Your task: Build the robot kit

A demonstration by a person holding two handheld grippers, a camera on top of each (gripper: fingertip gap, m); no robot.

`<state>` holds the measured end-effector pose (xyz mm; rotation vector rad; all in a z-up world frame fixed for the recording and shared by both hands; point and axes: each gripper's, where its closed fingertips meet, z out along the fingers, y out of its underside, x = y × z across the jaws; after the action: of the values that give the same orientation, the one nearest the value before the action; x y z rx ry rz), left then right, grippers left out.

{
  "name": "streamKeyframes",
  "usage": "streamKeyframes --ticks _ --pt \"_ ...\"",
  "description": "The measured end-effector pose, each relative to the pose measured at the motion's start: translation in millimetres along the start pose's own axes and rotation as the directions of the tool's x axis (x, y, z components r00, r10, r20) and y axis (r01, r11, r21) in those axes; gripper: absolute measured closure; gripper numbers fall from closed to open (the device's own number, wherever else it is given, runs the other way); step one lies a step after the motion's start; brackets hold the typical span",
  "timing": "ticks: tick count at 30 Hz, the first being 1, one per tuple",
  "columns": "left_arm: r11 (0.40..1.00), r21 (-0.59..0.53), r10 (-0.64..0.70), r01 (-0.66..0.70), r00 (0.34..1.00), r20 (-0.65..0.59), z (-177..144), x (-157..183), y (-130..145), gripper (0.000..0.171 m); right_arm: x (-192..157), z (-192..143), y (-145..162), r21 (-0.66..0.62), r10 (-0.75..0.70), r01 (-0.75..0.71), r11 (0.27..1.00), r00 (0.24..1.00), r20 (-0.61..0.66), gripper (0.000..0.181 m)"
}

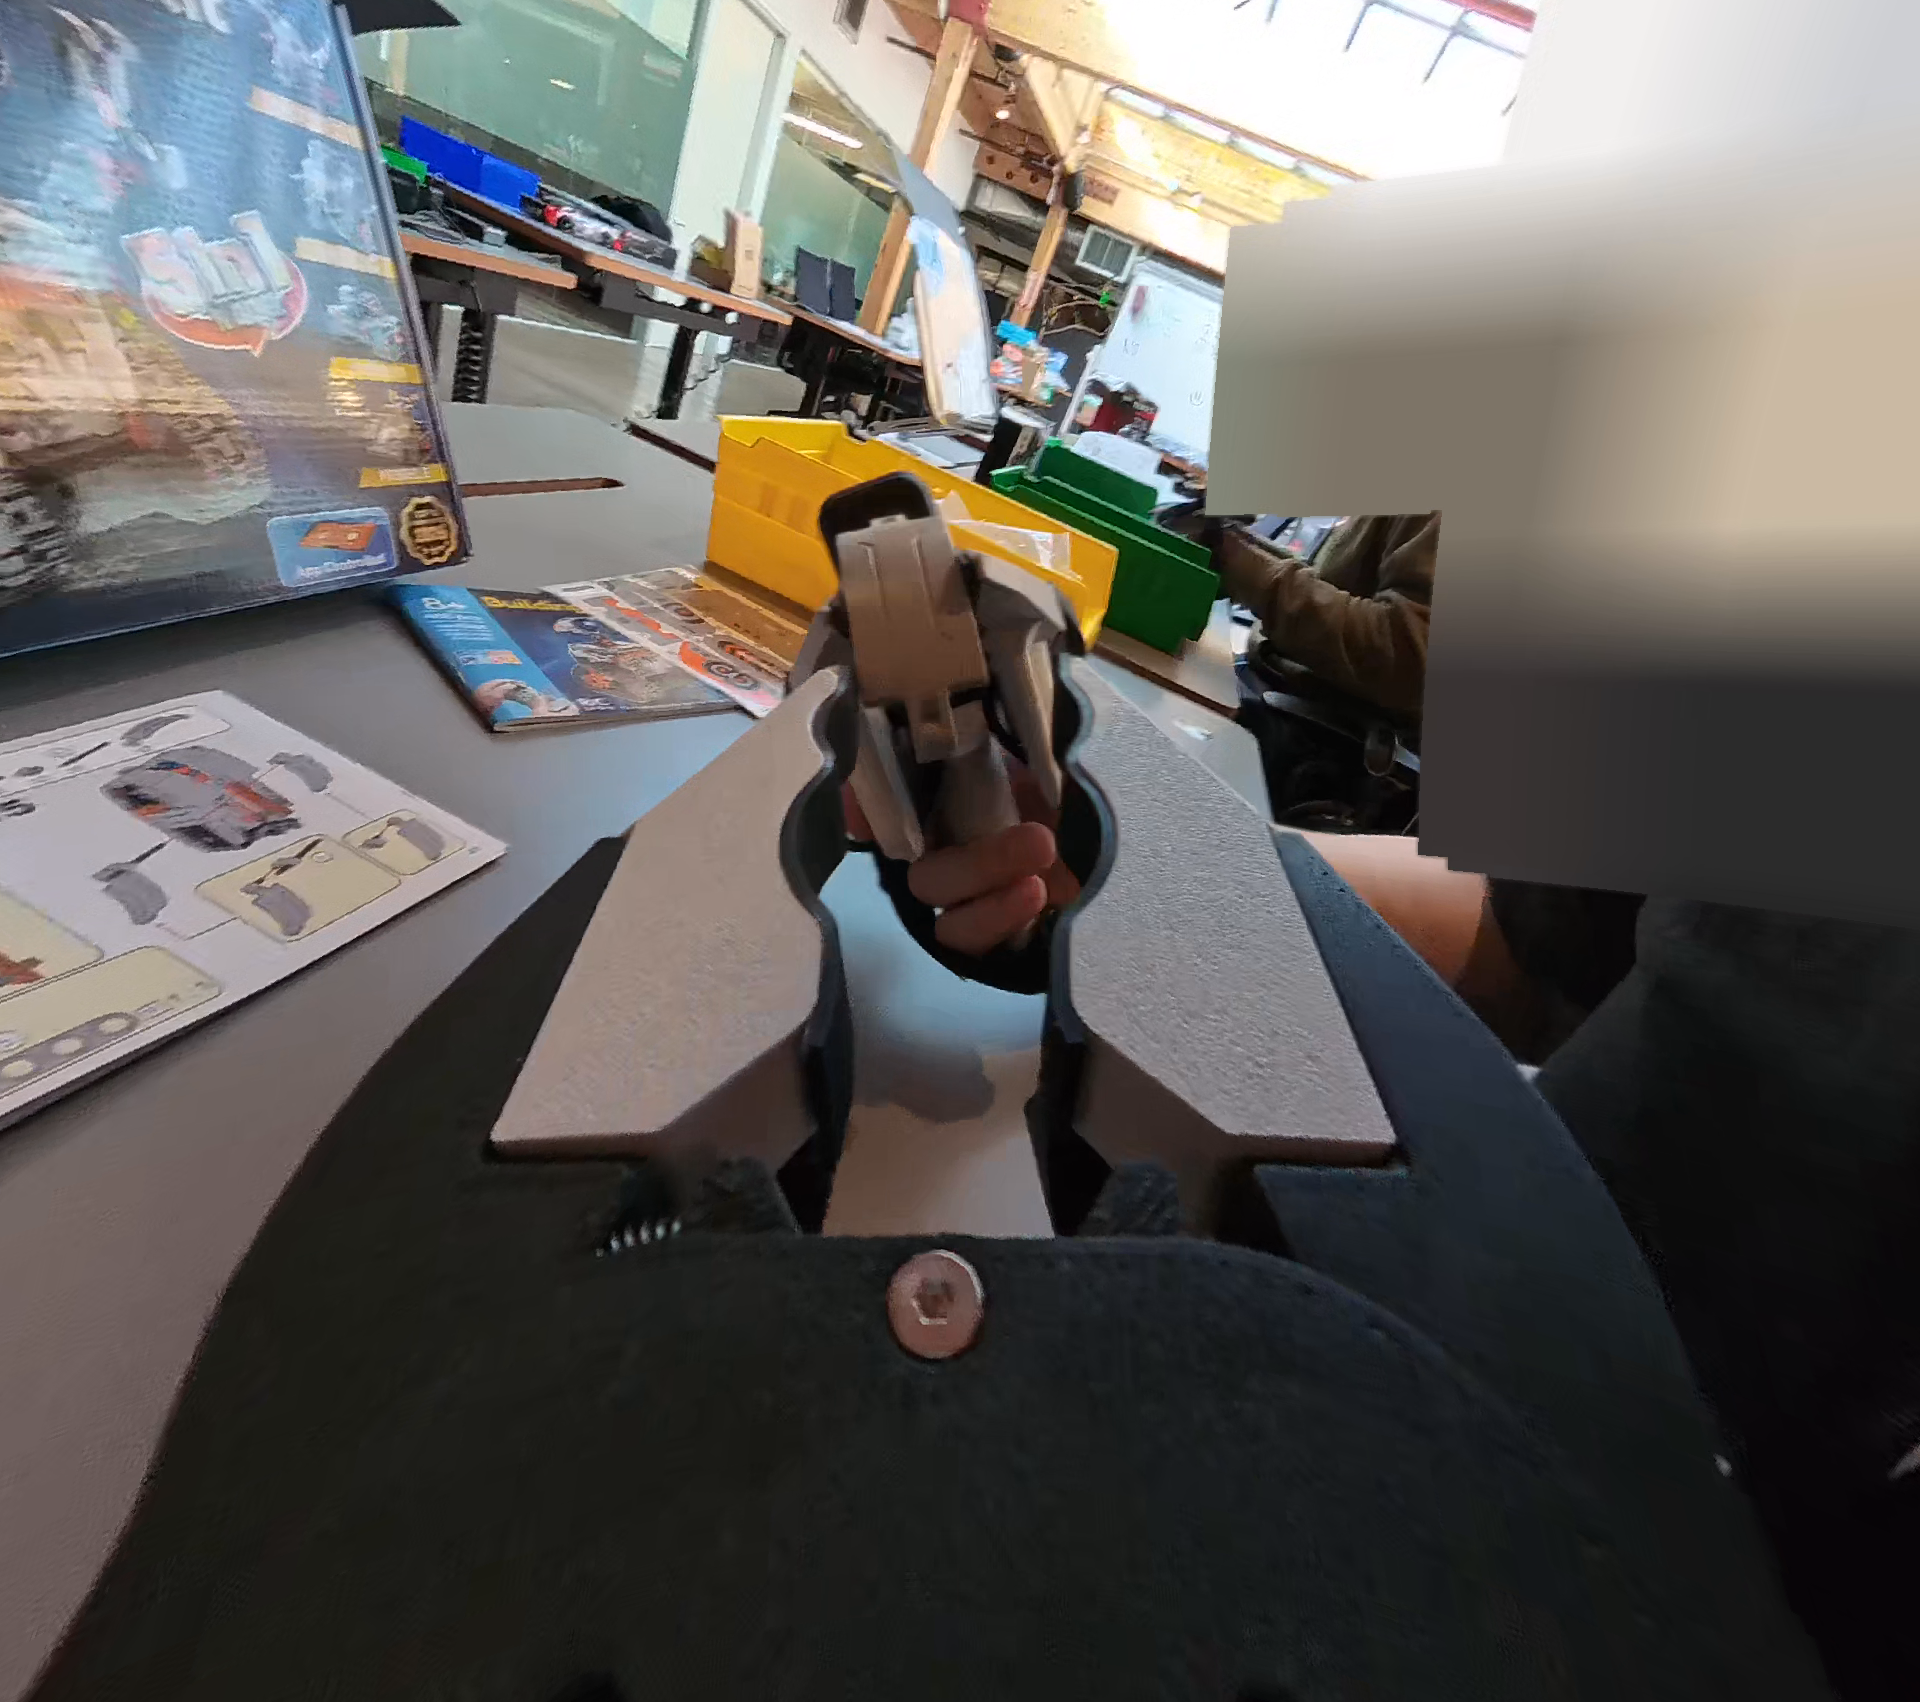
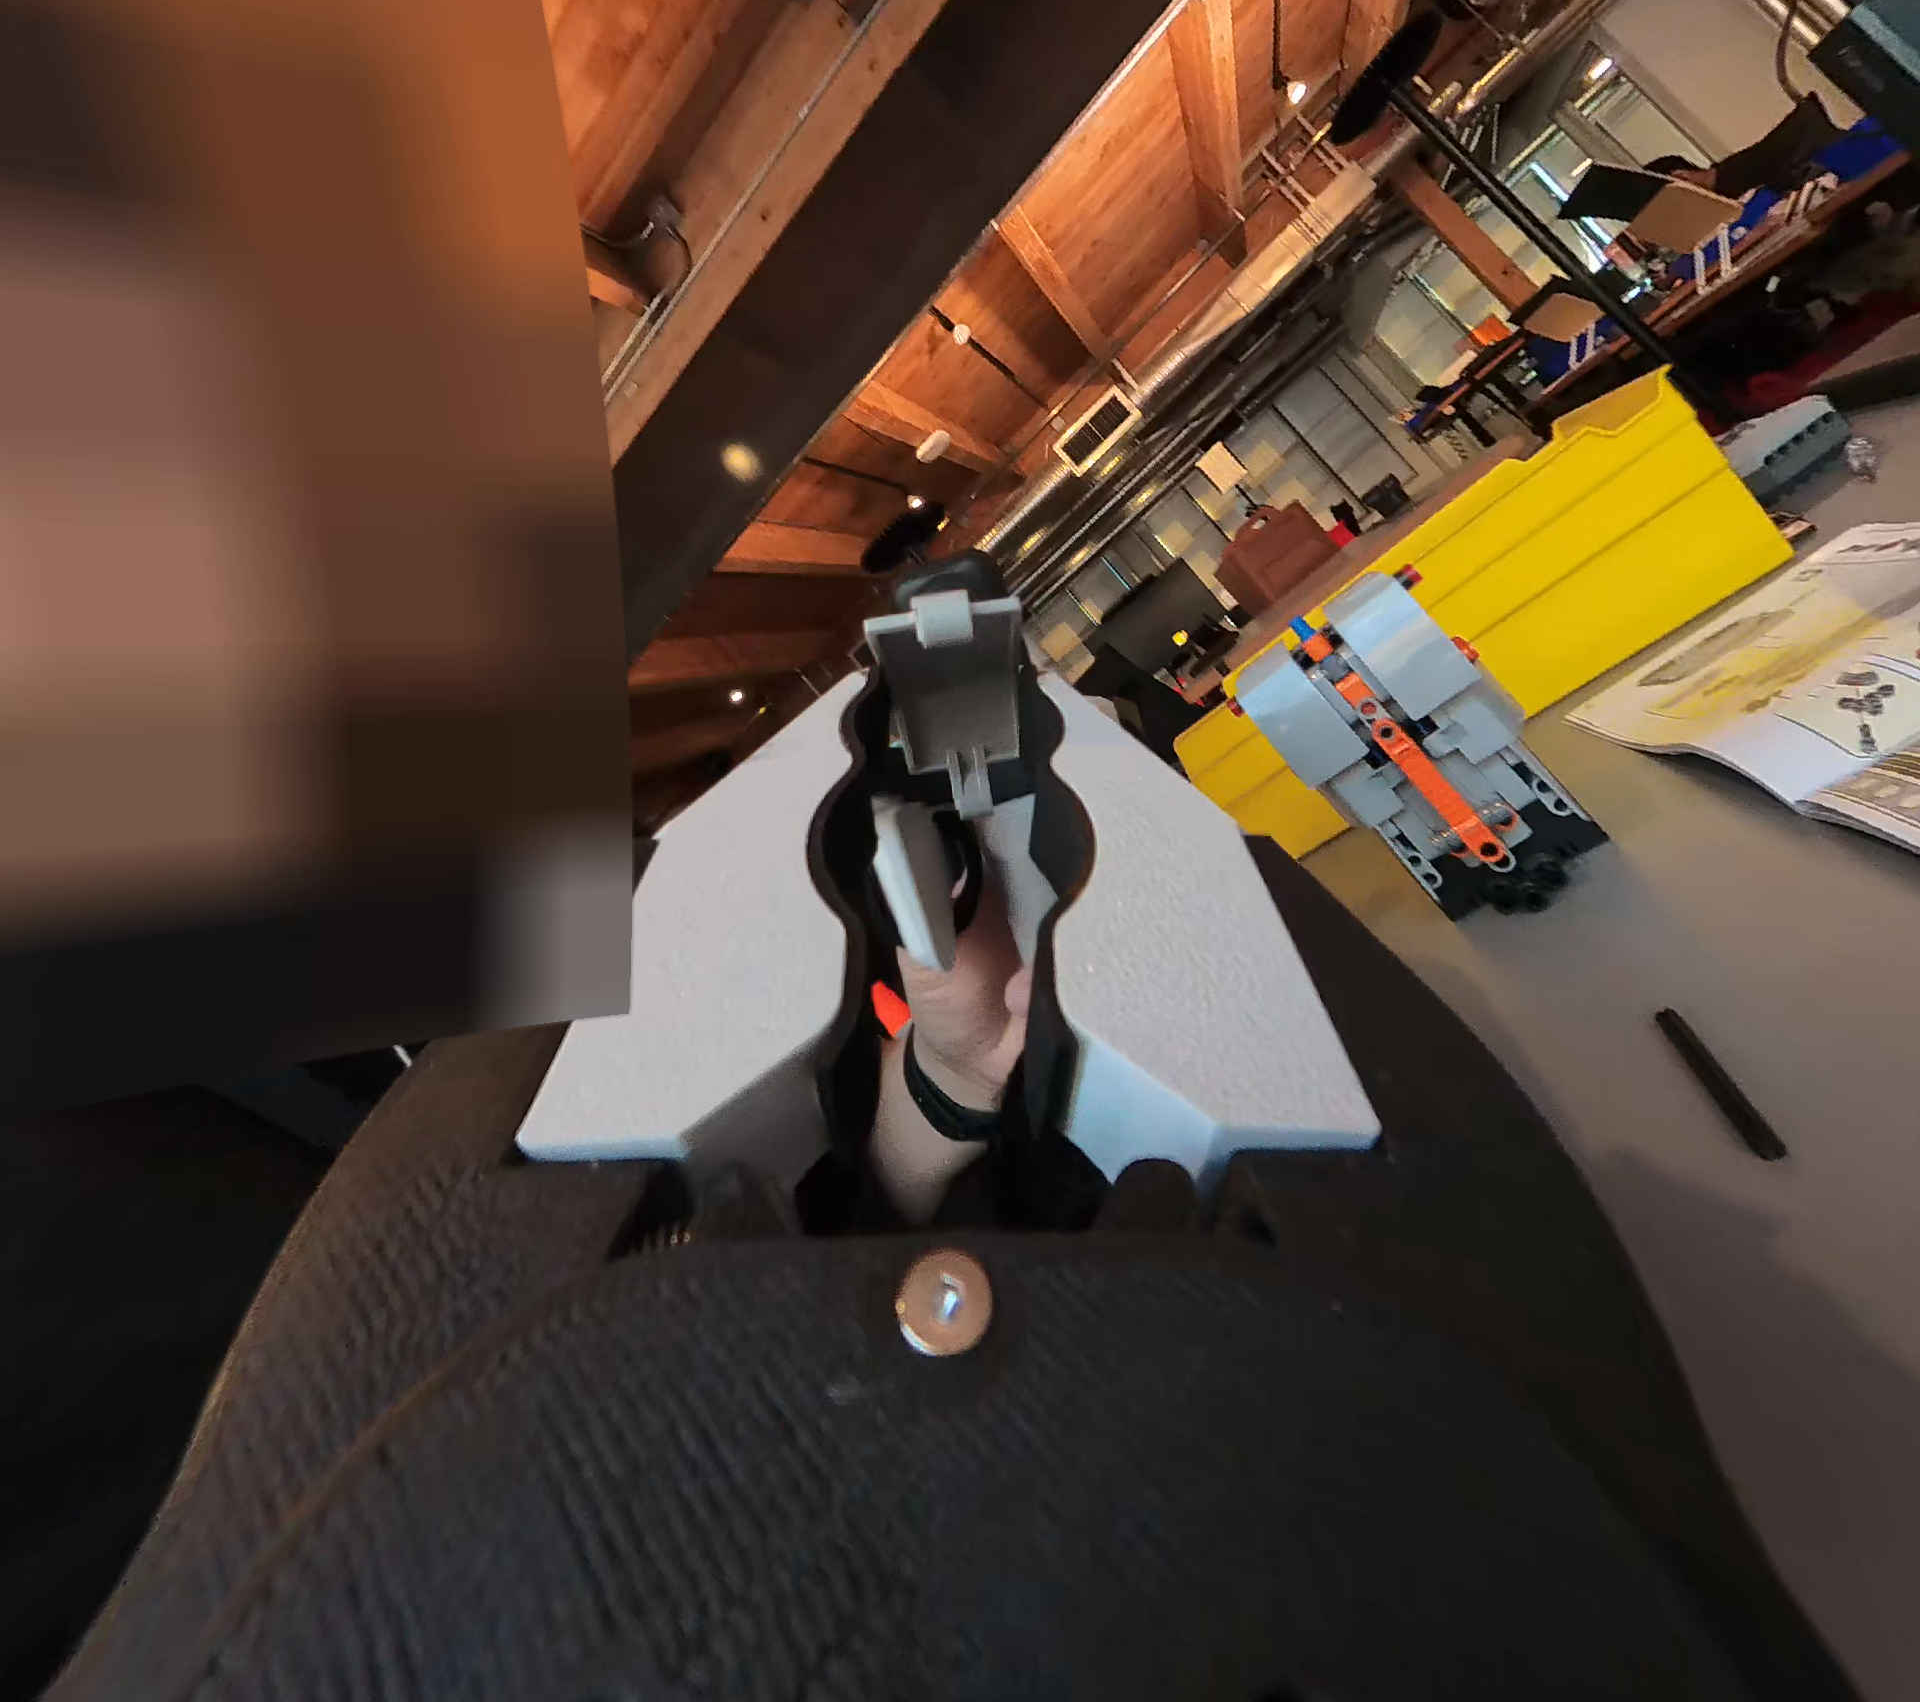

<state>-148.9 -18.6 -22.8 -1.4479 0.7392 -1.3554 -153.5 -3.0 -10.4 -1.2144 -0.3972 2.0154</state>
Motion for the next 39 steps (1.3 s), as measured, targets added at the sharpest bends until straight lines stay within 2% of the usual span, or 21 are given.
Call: streamKeyframes --ticks 1,4,10,15,16,18,20,23,25,27,31,36,39 --pt "1.000 -0.019 0.009 -0.008 0.999 0.033 -1 -5 3 0.144 1 1 1 -0.008 -0.001 0.001 1.000 1.000 -0.002 0.159" --pt "0.999 -0.049 0.005 -0.003 0.999 0.034 -2 -7 8 0.150 6 0 5 -0.030 0.012 -0.013 0.999 1.000 -0.017 0.159" --pt "0.999 -0.039 -0.017 0.018 1.000 0.021 -5 -8 6 0.150 7 2 14 -0.106 -0.038 0.034 0.994 0.999 -0.037 0.159" --pt "0.991 -0.128 0.045 -0.038 0.997 0.058 -8 -14 14 0.150 16 0 17 -0.164 -0.056 0.041 0.986 0.994 -0.093 0.157" --pt "0.986 -0.156 0.074 -0.061 0.994 0.083 -9 -18 17 0.150 19 -2 16 -0.178 -0.073 0.051 0.983 0.990 -0.119 0.149" --pt "0.966 -0.236 0.138 -0.101 0.979 0.148 -12 -29 27 0.150 26 -11 11 -0.218 -0.111 0.069 0.974 0.976 -0.189 0.128" --pt "0.934 -0.341 0.184 -0.109 0.963 0.195 -13 -41 44 0.150 37 -26 4 -0.264 -0.200 0.126 0.956 0.940 -0.278 0.128" --pt "0.862 -0.500 0.222 -0.084 0.949 0.222 -14 -52 75 0.149 55 -51 -15 -0.306 -0.350 0.231 0.924 0.833 -0.428 0.130" --pt "0.823 -0.560 0.268 -0.088 0.931 0.247 -16 -60 85 0.149 59 -60 -26 -0.290 -0.376 0.260 0.921 0.790 -0.485 0.130" --pt "0.793 -0.602 0.316 -0.089 0.906 0.282 -20 -70 91 0.149 58 -62 -30 -0.274 -0.364 0.255 0.927 0.787 -0.498 0.131" --pt "0.753 -0.657 0.317 -0.040 0.897 0.307 -26 -81 105 0.149 60 -64 -33 -0.266 -0.361 0.254 0.930 0.770 -0.526 0.134" --pt "0.718 -0.695 0.319 -0.021 0.898 0.303 -26 -87 116 0.149 55 -61 -34 -0.238 -0.331 0.239 0.942 0.790 -0.516 0.135" --pt "0.717 -0.696 0.331 -0.033 0.895 0.299 -25 -88 117 0.149 51 -60 -35 -0.230 -0.328 0.241 0.943 0.796 -0.509 0.136"
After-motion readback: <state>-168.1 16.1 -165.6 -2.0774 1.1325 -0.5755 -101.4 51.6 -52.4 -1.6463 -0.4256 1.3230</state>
